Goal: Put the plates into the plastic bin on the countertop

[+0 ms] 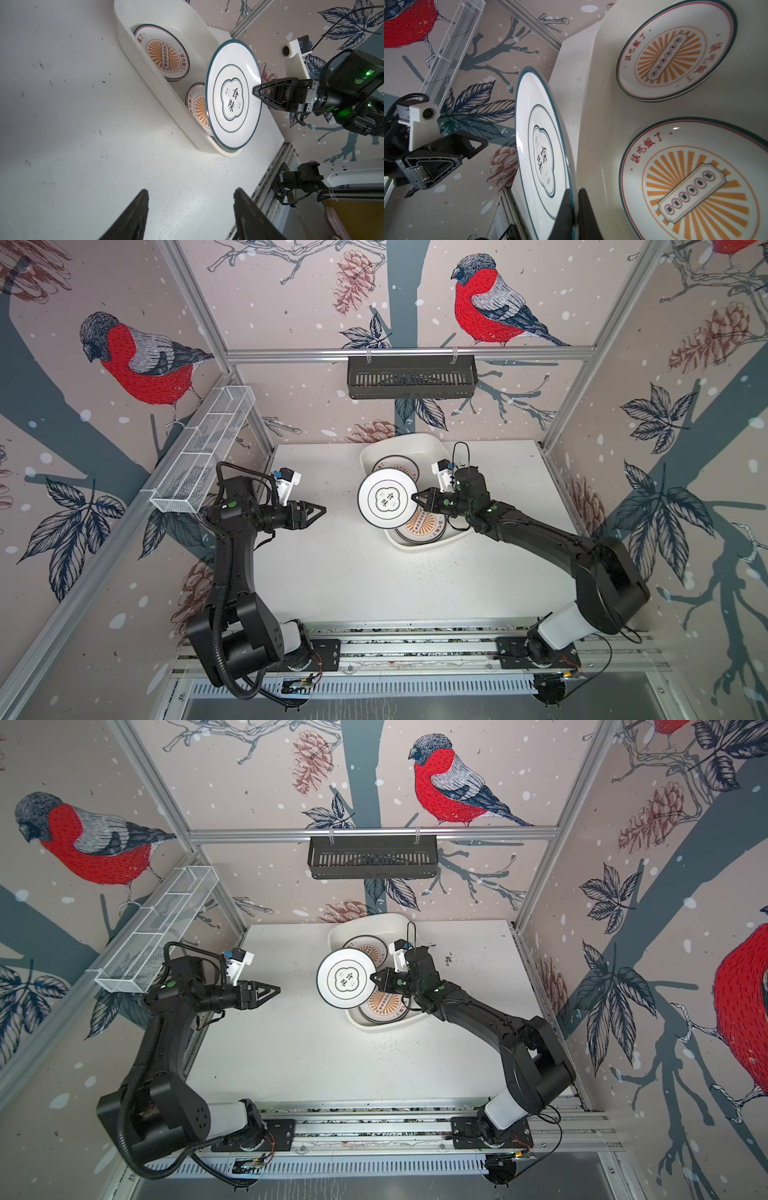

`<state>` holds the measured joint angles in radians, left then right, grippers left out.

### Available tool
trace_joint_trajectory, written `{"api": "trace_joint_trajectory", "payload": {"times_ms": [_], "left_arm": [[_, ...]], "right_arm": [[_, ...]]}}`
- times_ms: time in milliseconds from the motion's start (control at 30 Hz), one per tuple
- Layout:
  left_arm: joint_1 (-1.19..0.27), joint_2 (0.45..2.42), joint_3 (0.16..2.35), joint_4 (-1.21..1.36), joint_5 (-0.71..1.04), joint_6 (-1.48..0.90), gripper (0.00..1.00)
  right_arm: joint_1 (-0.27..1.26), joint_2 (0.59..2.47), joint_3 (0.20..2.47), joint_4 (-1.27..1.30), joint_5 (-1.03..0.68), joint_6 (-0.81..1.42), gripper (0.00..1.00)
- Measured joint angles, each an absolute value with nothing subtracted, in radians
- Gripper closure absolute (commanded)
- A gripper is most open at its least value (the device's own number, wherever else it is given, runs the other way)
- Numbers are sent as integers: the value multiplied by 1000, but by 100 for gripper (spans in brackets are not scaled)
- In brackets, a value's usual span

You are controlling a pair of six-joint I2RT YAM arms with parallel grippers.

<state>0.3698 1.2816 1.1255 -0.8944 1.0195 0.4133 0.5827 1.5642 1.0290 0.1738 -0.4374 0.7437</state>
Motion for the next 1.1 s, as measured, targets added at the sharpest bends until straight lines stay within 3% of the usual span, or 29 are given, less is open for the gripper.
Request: {"api": "trace_joint_trajectory", "payload": {"times_ms": [533,1100], "left_arm": [[343,1157,1074,-787,941,318,34],[332,1137,1084,-743,913,310,34]], "right_arm": [[422,1765,1184,133,-387,708,95],[394,2048,1369,210,-337,767,94]]}}
